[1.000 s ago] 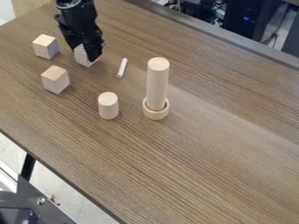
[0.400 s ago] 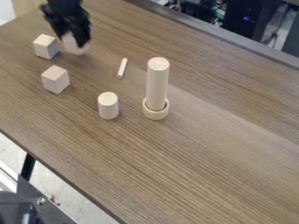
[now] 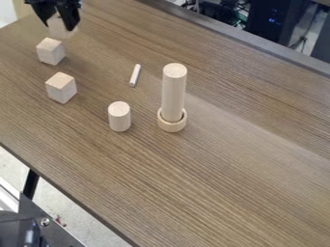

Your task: Take a box to pot on the top of a tower

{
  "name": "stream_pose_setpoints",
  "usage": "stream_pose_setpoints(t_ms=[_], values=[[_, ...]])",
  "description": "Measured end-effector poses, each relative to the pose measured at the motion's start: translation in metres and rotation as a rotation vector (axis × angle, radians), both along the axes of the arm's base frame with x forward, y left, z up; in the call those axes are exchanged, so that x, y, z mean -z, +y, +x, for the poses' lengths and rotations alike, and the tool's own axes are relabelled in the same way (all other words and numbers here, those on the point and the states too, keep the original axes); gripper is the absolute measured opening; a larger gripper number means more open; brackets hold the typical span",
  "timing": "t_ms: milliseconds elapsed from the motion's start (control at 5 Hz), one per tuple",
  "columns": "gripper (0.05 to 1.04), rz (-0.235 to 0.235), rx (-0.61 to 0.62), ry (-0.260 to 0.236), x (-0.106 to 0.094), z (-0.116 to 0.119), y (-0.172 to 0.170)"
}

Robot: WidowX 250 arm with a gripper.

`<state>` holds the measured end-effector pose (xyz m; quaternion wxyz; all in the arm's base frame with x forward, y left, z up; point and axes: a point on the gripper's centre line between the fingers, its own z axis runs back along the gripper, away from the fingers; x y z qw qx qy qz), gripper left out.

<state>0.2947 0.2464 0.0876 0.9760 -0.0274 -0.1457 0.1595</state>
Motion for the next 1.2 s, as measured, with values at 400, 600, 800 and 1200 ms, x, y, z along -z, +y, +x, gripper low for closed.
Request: stream_pose_setpoints(t_ms=[400,600,800,1200], values=[[0.575,0.026,-0.019,0.038,0.002,-0.007,0.007],[0.575,0.064,-0.021,0.049,0.002,-0.009,0.012],[0.576,0.096,-0.020,0.052,0.002,-0.009,0.017],[0.575,0.108,0.012,0.062,0.006,-0.006,0.019]])
